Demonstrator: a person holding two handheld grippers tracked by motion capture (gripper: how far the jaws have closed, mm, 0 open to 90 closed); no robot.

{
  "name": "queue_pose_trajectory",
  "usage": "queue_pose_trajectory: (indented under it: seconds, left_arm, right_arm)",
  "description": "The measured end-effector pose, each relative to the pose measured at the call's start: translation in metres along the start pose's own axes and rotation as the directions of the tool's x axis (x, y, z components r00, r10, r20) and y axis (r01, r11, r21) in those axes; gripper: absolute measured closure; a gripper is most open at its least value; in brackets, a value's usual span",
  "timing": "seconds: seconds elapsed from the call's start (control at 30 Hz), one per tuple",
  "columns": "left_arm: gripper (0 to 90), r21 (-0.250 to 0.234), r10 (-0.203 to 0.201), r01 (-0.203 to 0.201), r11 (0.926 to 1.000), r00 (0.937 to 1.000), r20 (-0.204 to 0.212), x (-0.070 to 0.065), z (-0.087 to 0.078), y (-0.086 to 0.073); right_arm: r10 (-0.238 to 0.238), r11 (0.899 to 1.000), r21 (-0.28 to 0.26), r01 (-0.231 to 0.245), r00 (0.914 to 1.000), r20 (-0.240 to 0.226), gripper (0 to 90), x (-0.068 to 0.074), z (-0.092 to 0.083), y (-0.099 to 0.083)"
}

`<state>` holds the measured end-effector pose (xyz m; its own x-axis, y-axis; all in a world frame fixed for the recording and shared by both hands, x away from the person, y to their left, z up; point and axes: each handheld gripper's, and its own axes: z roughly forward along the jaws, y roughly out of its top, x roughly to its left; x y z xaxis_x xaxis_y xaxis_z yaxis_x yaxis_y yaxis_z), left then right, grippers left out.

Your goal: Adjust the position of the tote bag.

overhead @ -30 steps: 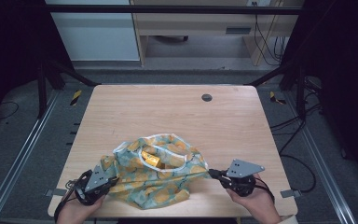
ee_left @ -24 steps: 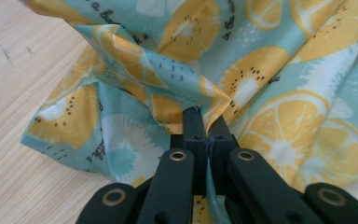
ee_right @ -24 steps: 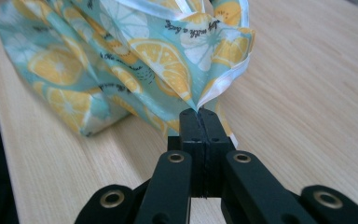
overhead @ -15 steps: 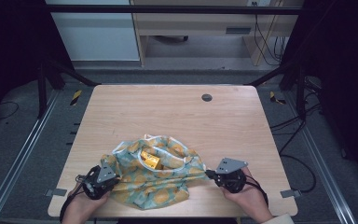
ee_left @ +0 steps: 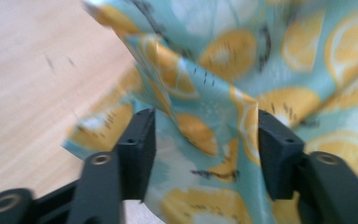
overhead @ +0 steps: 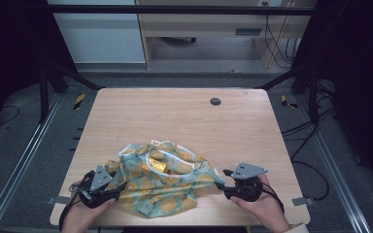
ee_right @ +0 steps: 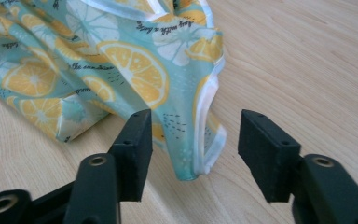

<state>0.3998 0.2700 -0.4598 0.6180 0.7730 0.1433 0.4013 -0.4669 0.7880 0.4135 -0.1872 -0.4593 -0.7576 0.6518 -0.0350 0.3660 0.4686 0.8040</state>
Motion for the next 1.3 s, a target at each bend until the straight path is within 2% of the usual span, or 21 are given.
queue_pose_trajectory:
  seconds: [0.1,0.23,0.33,0.4,0.47,0.5,0.6,0.67,0.73,0.83,0.9,0.93,0.97,1.0,1.07,1.17,1.23,1.3]
  left_arm:
    - [36.0,-0.067,-0.040,0.041,0.9969,0.9992,0.008,0.004,-0.008,0.006]
    - [36.0,-0.091,-0.054,0.056,0.9943,0.9983,0.020,0.010,-0.013,0.029]
    - [36.5,-0.074,-0.023,0.025,0.9970,0.9996,0.017,0.014,-0.011,0.055]
    - [35.9,-0.040,0.004,-0.002,0.9992,0.9990,0.045,0.015,-0.005,0.077]
    - [36.3,-0.027,0.020,-0.020,0.9994,0.9993,0.031,0.015,0.000,0.092]
    - [36.8,-0.005,0.022,-0.022,0.9997,0.9992,0.035,0.015,0.005,0.101]
    - [36.8,0.055,0.016,-0.022,0.9983,0.9953,0.095,0.013,0.022,0.122]
    - [36.7,0.119,0.040,-0.052,0.9915,0.9941,0.101,0.010,0.035,0.132]
    - [36.4,0.182,0.057,-0.076,0.9804,0.9926,0.107,0.009,0.049,0.139]
    - [40.7,0.236,0.054,-0.080,0.9685,0.9918,0.116,0.008,0.065,0.145]
    - [42.8,0.279,0.066,-0.104,0.9545,0.9877,0.142,0.006,0.075,0.148]
    - [48.2,0.292,0.075,-0.115,0.9497,0.9867,0.144,0.005,0.078,0.149]
    - [50.8,0.312,0.090,-0.134,0.9405,0.9845,0.150,0.004,0.081,0.150]
    - [53.9,0.314,0.098,-0.142,0.9387,0.9836,0.151,0.003,0.084,0.150]
    - [68.2,0.303,0.120,-0.159,0.9396,0.9826,0.142,0.001,0.086,0.151]
    - [84.5,0.283,0.119,-0.157,0.9461,0.9820,0.146,-0.001,0.084,0.150]
    - [89.4,0.247,0.121,-0.142,0.9584,0.9878,0.098,-0.003,0.079,0.149]
    - [90.0,0.184,0.120,-0.133,0.9739,0.9895,0.081,-0.006,0.069,0.149]
  right_arm:
    - [0.013,1.000,-0.004,-0.013,0.9999,0.006,40.5,-0.001,0.000,0.000]
    - [0.017,1.000,-0.016,-0.017,0.9997,0.015,37.5,-0.001,-0.002,0.002]
    - [0.018,0.999,-0.033,-0.017,0.9995,0.024,33.6,0.000,-0.005,0.004]
    - [0.028,0.999,-0.045,-0.026,0.9992,0.030,29.4,-0.001,-0.007,0.005]
    - [0.032,0.998,-0.059,-0.029,0.9988,0.038,26.6,-0.002,-0.008,0.005]
    - [0.035,0.997,-0.065,-0.032,0.9984,0.044,24.7,-0.003,-0.009,0.005]
    - [0.062,0.996,-0.066,-0.059,0.9969,0.049,19.9,-0.007,-0.011,0.005]
    - [0.067,0.996,-0.063,-0.064,0.9962,0.055,18.6,-0.008,-0.011,0.004]
    - [0.070,0.996,-0.055,-0.067,0.9959,0.057,18.0,-0.010,-0.011,0.004]
    - [0.069,0.996,-0.053,-0.066,0.9959,0.059,18.0,-0.011,-0.010,0.003]
    - [0.068,0.997,-0.052,-0.065,0.9959,0.060,18.1,-0.011,-0.010,0.003]
    - [0.066,0.997,-0.051,-0.063,0.9959,0.061,18.1,-0.011,-0.010,0.003]
    - [0.065,0.997,-0.051,-0.062,0.9960,0.062,18.2,-0.012,-0.010,0.003]
    - [0.065,0.997,-0.050,-0.062,0.9959,0.062,18.3,-0.012,-0.010,0.003]
    - [0.079,0.996,-0.056,-0.075,0.9950,0.061,18.5,-0.013,-0.009,0.004]
    - [0.077,0.996,-0.059,-0.073,0.9949,0.065,18.6,-0.013,-0.007,0.006]
    - [0.072,0.996,-0.061,-0.068,0.9948,0.071,18.7,-0.012,-0.006,0.009]
    - [0.059,0.997,-0.063,-0.054,0.9954,0.076,18.7,-0.010,-0.007,0.011]
